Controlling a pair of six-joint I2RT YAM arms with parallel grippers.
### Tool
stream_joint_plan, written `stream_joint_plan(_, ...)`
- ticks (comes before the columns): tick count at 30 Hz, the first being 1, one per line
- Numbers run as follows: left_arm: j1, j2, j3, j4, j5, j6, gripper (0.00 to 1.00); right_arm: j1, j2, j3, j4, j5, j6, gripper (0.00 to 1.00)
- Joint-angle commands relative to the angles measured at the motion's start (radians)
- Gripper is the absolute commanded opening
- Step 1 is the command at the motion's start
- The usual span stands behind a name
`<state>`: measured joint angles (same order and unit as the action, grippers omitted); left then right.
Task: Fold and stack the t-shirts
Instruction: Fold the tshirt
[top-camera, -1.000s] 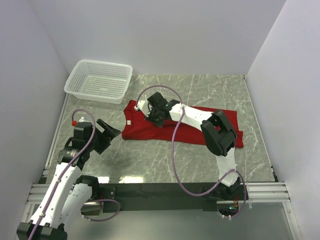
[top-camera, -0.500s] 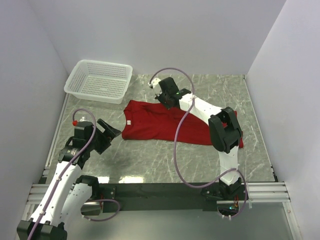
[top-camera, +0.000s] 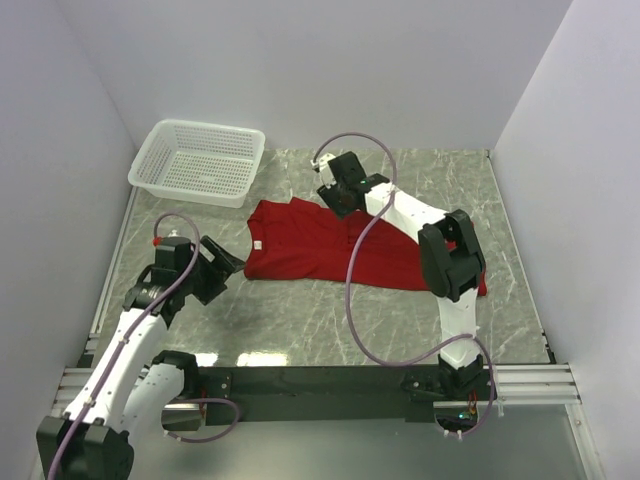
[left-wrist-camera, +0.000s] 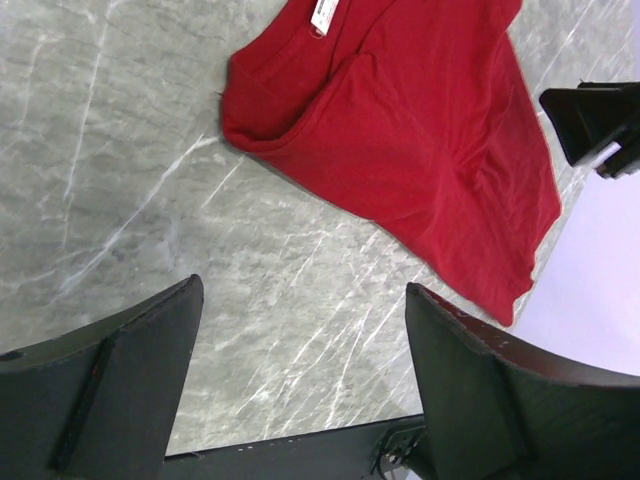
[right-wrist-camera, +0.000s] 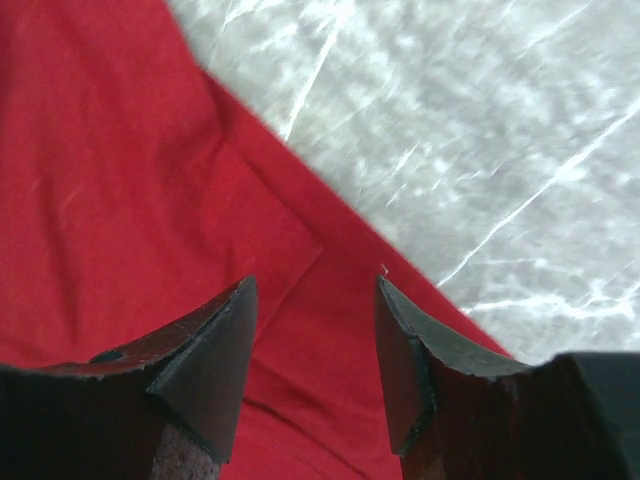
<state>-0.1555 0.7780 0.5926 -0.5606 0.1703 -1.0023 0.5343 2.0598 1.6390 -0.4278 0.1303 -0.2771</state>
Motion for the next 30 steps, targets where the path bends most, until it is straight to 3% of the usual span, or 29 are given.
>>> stream_joint_plan(1,0.002,0.058,0.007,0.094,0.064,0.044,0.84,-0.04,-0.105,0.015,-0.084,-0.215,-0.045,0.57)
stream_joint_plan(2,0.002,0.076,0.007,0.108,0.075,0.051,0.82,-0.054,-0.127,0.006,-0.115,-0.318,-0.083,0.57)
stream_joint_plan(3,-0.001,0.095,0.009,0.119,0.08,0.053,0.81,-0.081,-0.166,-0.007,-0.184,-0.536,-0.124,0.56)
stream_joint_plan(6,-0.022,0.177,0.024,0.165,0.071,0.053,0.77,-0.114,-0.262,-0.099,-0.229,-0.726,-0.23,0.56)
stream_joint_plan(13,-0.157,0.446,0.079,0.222,-0.063,-0.025,0.74,-0.187,-0.466,-0.408,-0.144,-0.773,-0.228,0.56)
stream_joint_plan(20,-0.207,0.604,0.093,0.289,-0.166,-0.149,0.72,-0.284,-0.538,-0.498,-0.131,-0.802,-0.228,0.55)
stream_joint_plan(30,-0.181,0.676,0.138,0.263,-0.284,-0.165,0.58,-0.356,-0.579,-0.557,-0.155,-0.804,-0.257,0.55)
